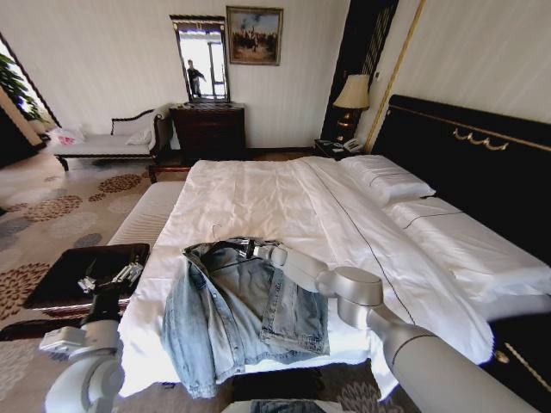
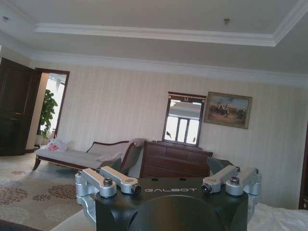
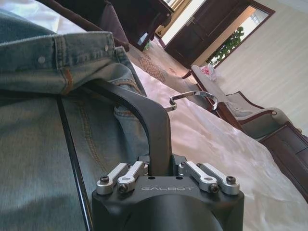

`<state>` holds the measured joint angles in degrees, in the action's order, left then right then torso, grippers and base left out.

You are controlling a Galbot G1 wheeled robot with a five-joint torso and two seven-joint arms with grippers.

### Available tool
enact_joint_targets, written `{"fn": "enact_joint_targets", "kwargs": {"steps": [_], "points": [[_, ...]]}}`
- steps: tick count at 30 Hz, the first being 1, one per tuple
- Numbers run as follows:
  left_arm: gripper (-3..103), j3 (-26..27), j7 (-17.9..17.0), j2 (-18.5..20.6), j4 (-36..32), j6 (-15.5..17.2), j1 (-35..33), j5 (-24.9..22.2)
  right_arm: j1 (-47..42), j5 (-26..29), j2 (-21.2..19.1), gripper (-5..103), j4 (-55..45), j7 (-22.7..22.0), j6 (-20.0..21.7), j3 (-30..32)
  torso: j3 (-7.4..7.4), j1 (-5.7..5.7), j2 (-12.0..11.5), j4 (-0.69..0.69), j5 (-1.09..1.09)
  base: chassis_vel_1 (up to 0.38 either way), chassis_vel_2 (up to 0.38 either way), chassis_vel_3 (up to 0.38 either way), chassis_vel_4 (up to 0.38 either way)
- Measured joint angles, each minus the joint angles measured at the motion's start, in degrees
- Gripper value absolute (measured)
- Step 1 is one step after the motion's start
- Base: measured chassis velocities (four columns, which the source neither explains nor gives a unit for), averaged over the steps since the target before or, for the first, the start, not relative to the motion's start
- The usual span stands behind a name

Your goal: Pick up the clothes from the bed and hang them on the clothes hanger.

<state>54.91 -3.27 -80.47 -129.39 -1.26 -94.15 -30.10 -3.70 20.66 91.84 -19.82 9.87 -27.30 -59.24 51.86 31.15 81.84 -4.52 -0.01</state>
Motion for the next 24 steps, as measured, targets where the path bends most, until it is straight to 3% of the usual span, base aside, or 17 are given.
{"fn": "enact_joint_targets", "kwargs": {"steps": [15,19,23,24], "points": [[100,0.8,0.2,1.0,0.7,-0.6,0.1,-1.1,-0.5,1.2,0.4,23,4.3,-0.2,-0.3,0.3,0.0,0.0,0.0,0.0,0.01,0.0,0.0,0.0,0.0],[100,0.5,0.2,1.2,1.0,-0.6,0.3,-1.1,-1.0,2.4,0.4,19,3.2,-2.1,-1.5,0.1,0.0,0.0,0.0,0.0,0.01,0.0,0.0,0.0,0.0],[100,0.3,0.2,1.2,0.9,-0.5,0.3,-1.0,-1.2,2.7,0.4,23,2.5,-3.1,-2.8,0.1,0.0,0.0,0.0,0.0,0.01,0.0,0.0,0.0,0.0],[100,0.3,0.2,1.4,0.8,-0.5,0.2,-1.0,-0.6,2.6,0.2,44,1.0,-2.6,-3.1,0.0,0.0,0.0,0.0,0.02,0.02,0.0,0.0,0.0,0.0]]}}
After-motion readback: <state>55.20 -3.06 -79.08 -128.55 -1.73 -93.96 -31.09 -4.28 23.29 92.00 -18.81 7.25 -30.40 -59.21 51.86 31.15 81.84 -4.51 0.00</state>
